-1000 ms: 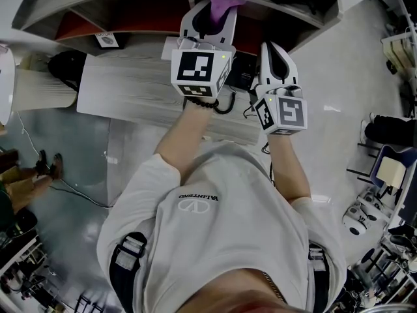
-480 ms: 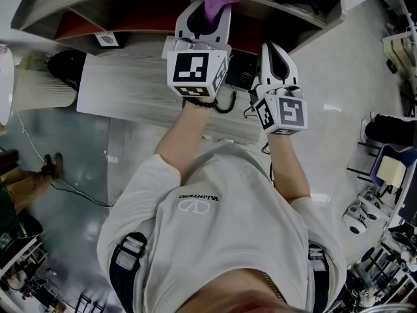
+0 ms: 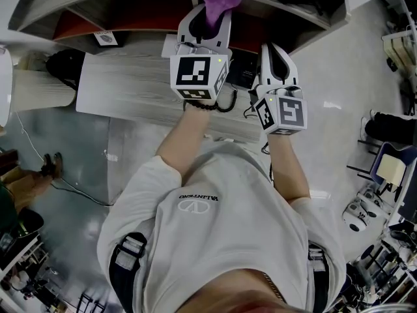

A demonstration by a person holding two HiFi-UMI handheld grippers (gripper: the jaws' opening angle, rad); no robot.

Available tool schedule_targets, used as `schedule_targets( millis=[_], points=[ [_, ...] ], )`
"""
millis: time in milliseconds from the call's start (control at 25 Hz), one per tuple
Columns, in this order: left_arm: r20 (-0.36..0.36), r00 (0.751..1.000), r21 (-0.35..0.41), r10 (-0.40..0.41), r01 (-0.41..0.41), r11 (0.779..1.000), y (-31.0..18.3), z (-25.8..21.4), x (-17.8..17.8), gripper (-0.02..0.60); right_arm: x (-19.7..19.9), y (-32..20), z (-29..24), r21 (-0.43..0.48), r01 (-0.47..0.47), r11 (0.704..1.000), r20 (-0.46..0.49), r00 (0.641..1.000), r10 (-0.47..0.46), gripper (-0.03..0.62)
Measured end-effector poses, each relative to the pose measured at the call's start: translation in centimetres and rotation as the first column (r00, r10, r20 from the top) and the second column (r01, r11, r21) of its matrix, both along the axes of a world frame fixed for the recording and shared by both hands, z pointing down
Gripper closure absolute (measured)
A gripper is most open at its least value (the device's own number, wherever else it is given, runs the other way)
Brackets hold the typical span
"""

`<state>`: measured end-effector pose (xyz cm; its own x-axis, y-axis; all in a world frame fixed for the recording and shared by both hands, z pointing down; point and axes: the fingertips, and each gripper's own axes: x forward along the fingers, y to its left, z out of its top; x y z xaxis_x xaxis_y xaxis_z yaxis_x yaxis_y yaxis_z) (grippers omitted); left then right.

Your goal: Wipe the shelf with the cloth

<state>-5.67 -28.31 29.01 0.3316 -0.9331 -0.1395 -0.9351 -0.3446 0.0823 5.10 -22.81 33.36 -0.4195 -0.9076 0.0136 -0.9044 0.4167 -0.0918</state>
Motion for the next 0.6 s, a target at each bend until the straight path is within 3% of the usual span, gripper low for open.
schedule_targets(
  millis=[600],
  points=[
    [0.037,0.999,-0.071,-0.003,0.005,0.997,0.3,4.9,-0.4,0.479,0.0,0.0,2.2,-0.039,-0.014,0.999,-0.015,1.000,0.013,0.594]
  ],
)
